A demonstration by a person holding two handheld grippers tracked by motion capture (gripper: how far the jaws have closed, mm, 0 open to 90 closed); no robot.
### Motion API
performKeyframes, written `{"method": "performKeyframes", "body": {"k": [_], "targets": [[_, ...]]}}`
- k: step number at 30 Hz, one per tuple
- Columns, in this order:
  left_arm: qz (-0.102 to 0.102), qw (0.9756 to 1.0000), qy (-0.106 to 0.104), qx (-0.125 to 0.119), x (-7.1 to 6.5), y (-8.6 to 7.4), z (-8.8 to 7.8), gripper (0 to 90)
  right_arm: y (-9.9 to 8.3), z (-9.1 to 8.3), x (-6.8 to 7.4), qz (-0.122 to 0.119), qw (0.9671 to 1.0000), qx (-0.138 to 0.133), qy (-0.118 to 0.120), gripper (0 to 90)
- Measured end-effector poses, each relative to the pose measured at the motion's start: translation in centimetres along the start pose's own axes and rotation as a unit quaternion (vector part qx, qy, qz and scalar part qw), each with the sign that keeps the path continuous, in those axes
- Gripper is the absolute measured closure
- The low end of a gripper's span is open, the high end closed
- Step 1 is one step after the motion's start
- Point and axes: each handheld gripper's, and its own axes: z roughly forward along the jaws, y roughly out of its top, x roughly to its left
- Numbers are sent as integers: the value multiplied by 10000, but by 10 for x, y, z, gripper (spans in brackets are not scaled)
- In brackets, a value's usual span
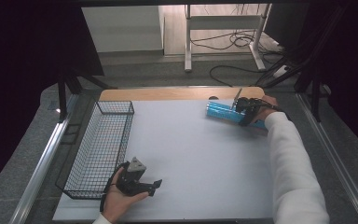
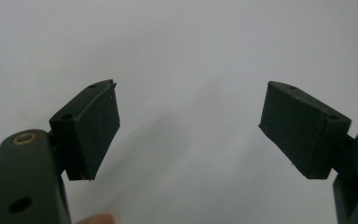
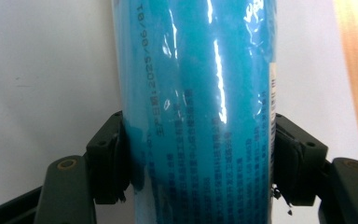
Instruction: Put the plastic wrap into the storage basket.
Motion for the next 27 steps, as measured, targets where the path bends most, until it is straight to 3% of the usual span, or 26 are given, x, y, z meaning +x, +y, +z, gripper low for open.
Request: {"method": "performKeyframes", "body": {"k": [5, 16, 17, 22, 23, 27], "targets": [[7, 10000, -25, 2, 0, 0, 0, 194, -1, -14, 0, 157, 9997, -167, 10, 319], [1, 10000, -63, -39, -1, 0, -2, 195, 4, -56, 10, 100, 9988, -469, 9, 320], [9, 10000, -73, -44, -1, 0, -3, 195, 6, -66, 14, 32, 9985, -544, 10, 320], [15, 9999, -100, -67, -2, 0, -4, 195, 8, -79, 24, -80, 9976, -685, 34, 320], [18, 9999, -110, -75, -2, -1, -5, 194, 12, -87, 35, -352, 9966, -738, -101, 319], [1, 9999, -122, -107, -3, -1, -7, 194, 19, -99, 51, -612, 9934, -966, 53, 319]]}}
